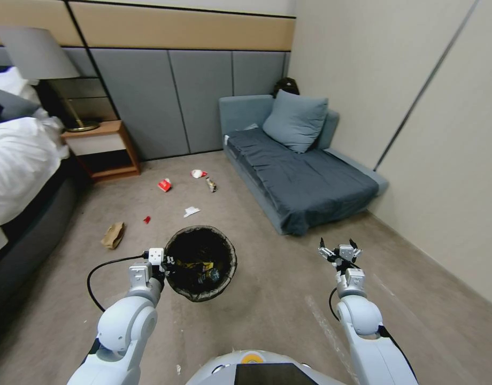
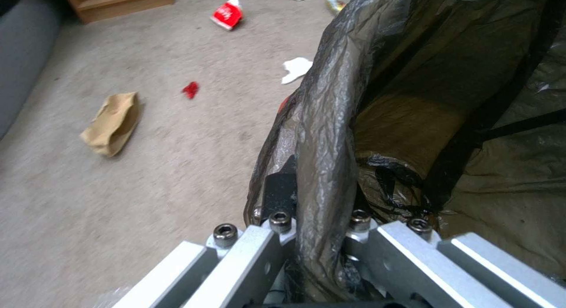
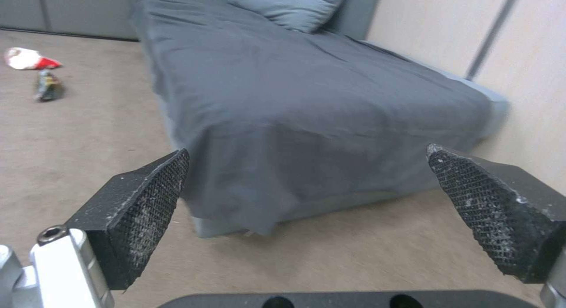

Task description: Pick up the trash bin, then pick up the garbage from the floor and place it into the trash bin.

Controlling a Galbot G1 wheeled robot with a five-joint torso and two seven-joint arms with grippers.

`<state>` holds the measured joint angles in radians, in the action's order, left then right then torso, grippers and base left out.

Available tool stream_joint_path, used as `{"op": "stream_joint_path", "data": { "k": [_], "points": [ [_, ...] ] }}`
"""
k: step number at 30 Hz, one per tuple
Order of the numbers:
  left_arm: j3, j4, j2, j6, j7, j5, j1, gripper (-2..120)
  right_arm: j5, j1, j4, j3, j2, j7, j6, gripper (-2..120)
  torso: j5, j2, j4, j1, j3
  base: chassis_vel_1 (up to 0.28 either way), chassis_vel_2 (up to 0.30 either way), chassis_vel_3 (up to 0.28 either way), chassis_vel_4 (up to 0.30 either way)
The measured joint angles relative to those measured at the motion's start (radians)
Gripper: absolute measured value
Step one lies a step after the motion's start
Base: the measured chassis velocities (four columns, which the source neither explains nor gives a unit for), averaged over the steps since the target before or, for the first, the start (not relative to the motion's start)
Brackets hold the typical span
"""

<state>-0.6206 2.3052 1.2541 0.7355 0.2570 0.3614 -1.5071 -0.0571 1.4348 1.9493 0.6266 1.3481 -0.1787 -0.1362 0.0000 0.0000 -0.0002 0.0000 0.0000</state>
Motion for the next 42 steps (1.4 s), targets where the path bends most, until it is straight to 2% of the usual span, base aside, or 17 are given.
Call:
{"op": "stream_joint_path", "data": {
  "k": [19,26,33,42],
  "points": [
    [0.002,-0.004,0.007,0.0,-0.004,-0.003,-0.001,0,0.001,-0.003,-0.003,-0.007,-0.001,-0.003,-0.002,100,0.0,0.0,0.0004,0.0,0.0,0.068,0.071,0.074,0.074],
    [0.002,-0.005,0.011,0.0,0.0,-0.001,-0.001,0,0.006,-0.002,-0.01,-0.014,0.002,-0.021,-0.001,100,0.0,0.0,-0.0002,0.0,0.0,0.005,0.006,0.006,0.007],
    [0.0,-0.003,0.013,0.0,0.0,-0.001,-0.003,0,0.009,-0.001,-0.009,-0.014,0.001,-0.034,-0.001,100,0.0,0.0,0.0002,0.0,0.0,0.0,0.0,0.0,0.0],
    [0.0,0.0,0.016,0.0,0.001,-0.007,-0.007,0,0.002,0.007,-0.007,-0.007,-0.001,-0.009,0.052,100,0.0,0.0,0.0002,0.0,0.0,0.0,0.0,0.0,0.0]
  ]
}}
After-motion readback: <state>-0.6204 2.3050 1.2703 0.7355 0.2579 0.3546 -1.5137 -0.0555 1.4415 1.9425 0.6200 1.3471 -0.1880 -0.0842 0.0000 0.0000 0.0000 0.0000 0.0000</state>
